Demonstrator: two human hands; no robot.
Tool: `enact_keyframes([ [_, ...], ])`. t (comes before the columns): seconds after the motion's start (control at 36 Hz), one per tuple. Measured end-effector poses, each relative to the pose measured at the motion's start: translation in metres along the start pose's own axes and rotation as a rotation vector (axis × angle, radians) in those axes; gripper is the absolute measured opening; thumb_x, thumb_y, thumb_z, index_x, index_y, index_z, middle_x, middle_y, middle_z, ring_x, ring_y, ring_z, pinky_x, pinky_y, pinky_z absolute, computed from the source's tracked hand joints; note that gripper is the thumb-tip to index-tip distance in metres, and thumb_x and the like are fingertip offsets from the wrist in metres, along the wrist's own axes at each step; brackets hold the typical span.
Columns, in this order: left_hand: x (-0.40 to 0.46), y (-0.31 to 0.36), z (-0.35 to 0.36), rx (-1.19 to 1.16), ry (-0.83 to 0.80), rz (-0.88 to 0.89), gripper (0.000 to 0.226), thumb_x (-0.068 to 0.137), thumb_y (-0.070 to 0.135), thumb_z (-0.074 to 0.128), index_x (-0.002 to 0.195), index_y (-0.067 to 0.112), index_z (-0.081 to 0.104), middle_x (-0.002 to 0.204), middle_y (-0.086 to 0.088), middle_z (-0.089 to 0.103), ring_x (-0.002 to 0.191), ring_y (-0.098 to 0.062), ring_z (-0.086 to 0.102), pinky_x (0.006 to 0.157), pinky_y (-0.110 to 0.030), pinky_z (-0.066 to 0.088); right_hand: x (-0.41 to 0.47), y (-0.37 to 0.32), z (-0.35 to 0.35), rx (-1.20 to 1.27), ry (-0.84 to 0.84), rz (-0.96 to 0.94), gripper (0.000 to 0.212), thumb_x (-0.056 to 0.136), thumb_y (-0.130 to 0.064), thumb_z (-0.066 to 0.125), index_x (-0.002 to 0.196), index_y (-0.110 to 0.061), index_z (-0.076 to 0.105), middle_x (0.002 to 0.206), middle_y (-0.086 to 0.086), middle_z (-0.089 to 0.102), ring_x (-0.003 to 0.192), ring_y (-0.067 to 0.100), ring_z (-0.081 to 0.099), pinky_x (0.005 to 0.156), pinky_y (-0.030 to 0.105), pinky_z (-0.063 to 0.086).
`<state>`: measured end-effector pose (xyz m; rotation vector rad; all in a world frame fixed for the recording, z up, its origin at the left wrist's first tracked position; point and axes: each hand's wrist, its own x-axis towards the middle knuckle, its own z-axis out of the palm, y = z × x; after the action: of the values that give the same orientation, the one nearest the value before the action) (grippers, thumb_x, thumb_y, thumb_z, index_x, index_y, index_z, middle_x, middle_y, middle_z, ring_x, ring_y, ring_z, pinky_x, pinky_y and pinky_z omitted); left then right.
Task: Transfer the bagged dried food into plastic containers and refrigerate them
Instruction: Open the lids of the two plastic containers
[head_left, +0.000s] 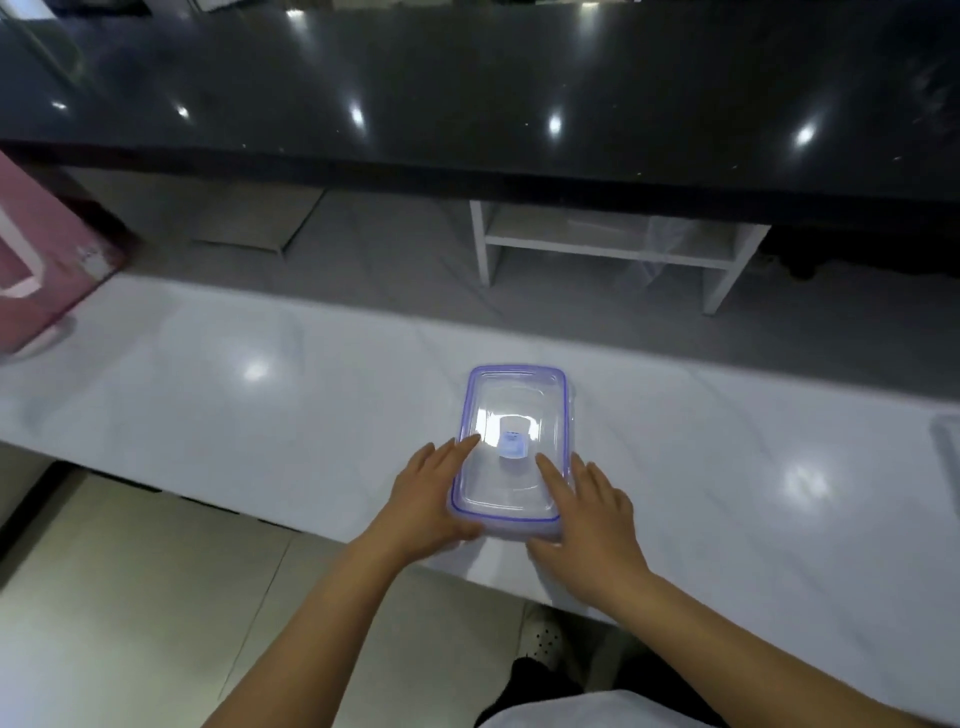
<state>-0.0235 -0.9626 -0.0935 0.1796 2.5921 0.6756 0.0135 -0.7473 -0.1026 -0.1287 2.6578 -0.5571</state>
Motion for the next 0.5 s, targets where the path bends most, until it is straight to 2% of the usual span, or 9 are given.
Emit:
enact_keyframes([
  [0.19, 0.000, -0.008, 0.017, 0.063, 0.080, 0.046, 0.107, 0.064, 0.061, 0.070, 0.155, 0.036, 0.019, 0.155, 0.009, 0.036, 0.140, -0.023, 0.033, 0.117, -0.042, 0.031, -0.011, 0.001, 0.004, -0.006, 0.062, 0.011, 0.082, 0.095, -0.052, 0.051, 0.156, -0.038, -0.001, 0.164, 0.000, 0.010, 0.152, 0.025, 0.004, 0.120, 0.041, 0.008],
  [0.36, 0.013, -0.001, 0.025, 0.076, 0.072, 0.057, 0.109, 0.057, 0.066, 0.065, 0.153, 0.042, 0.018, 0.153, 0.011, 0.039, 0.139, -0.025, 0.036, 0.113, -0.047, 0.034, -0.013, 0.013, -0.003, 0.018, 0.085, 0.077, 0.078, 0.095, -0.047, 0.051, 0.155, -0.041, 0.002, 0.163, -0.002, 0.015, 0.151, 0.027, 0.005, 0.119, 0.042, 0.007],
  [0.42, 0.020, 0.010, 0.027, 0.091, 0.062, 0.076, 0.109, 0.058, 0.064, 0.067, 0.152, 0.044, 0.016, 0.154, 0.012, 0.037, 0.141, -0.025, 0.034, 0.115, -0.047, 0.031, -0.015, 0.022, -0.006, 0.005, 0.102, 0.108, 0.078, 0.094, -0.048, 0.051, 0.155, -0.041, 0.003, 0.162, -0.002, 0.018, 0.150, 0.027, 0.005, 0.119, 0.042, 0.008],
  [0.5, 0.030, 0.033, 0.029, 0.139, 0.033, 0.112, 0.106, 0.066, 0.057, 0.073, 0.153, 0.044, 0.013, 0.159, 0.011, 0.029, 0.147, -0.024, 0.022, 0.120, -0.045, 0.018, -0.020, 0.036, -0.011, 0.020, 0.119, 0.159, 0.079, 0.094, -0.051, 0.051, 0.155, -0.042, 0.002, 0.163, -0.002, 0.016, 0.151, 0.027, 0.004, 0.119, 0.043, 0.007],
])
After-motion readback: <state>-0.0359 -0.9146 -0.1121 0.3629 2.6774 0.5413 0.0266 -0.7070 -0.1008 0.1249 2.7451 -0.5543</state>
